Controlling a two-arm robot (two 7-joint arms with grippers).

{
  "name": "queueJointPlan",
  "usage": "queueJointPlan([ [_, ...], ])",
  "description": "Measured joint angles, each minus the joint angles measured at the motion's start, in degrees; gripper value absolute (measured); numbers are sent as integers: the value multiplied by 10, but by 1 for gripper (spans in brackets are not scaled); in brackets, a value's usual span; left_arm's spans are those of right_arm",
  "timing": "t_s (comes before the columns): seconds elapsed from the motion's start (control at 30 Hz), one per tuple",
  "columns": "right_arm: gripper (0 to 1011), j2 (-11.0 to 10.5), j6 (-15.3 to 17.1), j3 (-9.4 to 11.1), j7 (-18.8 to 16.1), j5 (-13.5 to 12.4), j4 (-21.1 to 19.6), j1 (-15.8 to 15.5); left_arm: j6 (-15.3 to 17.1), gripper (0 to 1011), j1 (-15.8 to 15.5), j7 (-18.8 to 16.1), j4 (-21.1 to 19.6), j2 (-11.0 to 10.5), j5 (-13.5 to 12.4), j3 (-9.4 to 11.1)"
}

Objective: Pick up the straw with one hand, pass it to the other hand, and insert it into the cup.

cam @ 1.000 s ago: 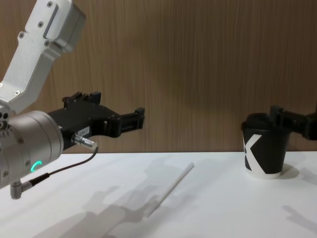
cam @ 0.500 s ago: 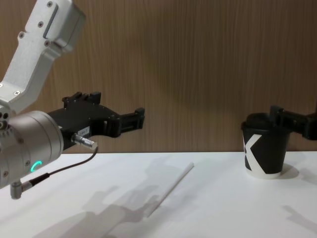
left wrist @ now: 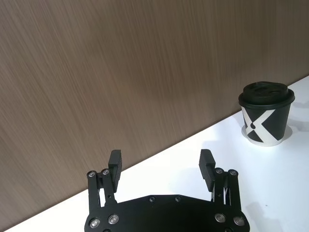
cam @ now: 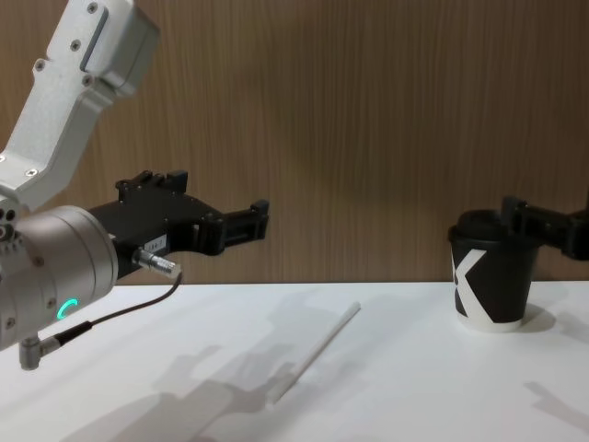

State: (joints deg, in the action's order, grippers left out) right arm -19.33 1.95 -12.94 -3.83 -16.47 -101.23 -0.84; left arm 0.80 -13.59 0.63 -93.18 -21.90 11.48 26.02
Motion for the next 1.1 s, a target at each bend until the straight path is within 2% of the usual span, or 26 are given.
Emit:
queueJointPlan([
  [1.1,1001,0,0,0,0,0,0,0,6,1003,-4,9,3,1,0,3],
])
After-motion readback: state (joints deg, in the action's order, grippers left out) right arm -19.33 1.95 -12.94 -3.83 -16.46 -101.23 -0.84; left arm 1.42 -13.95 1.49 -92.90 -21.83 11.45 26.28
